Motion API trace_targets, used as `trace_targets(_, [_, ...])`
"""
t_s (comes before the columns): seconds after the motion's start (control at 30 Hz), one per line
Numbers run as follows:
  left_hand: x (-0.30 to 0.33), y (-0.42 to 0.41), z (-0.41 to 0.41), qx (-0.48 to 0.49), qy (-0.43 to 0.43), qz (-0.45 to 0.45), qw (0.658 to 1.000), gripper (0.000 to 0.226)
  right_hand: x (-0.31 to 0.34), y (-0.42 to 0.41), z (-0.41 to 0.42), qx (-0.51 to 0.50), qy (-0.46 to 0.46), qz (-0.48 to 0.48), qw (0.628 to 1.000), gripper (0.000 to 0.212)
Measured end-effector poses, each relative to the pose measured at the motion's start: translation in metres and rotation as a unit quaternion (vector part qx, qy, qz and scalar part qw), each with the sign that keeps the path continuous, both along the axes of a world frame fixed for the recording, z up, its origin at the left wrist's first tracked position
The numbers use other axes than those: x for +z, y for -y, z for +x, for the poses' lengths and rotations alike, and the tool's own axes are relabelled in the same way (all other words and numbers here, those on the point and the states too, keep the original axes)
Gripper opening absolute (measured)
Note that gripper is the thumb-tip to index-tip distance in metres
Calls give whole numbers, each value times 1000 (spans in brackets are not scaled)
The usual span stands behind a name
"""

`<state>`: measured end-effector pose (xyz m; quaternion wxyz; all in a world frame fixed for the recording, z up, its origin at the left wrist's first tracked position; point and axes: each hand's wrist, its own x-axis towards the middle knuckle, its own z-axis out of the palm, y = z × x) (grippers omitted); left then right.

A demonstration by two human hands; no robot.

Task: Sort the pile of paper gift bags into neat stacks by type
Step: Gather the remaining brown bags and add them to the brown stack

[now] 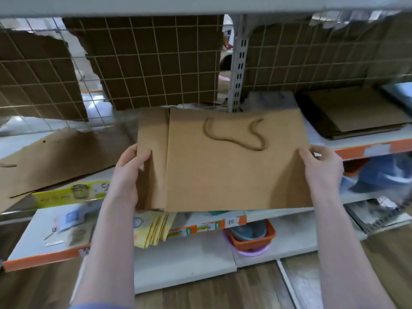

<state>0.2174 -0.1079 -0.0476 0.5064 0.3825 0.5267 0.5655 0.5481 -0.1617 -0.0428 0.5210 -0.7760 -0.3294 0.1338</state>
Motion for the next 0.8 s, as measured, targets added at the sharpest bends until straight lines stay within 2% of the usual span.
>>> trace_targets(0.17, [9, 4, 92, -30, -1, 22, 999, 13, 1, 21, 88, -16, 8, 2, 1000, 36])
trace_targets(0.37, [1, 18, 252, -73, -13, 24, 997, 22, -3, 48, 238, -41, 12, 12, 999, 36])
trace_targets(0.47, [0, 24, 331, -87, -9, 8, 996, 13, -1, 60, 312, -51, 13, -3, 999, 35])
trace_targets(0.8, [-4, -16, 472, -146, -23, 5, 989, 13, -25, 37, 451, -68, -2, -20, 997, 30])
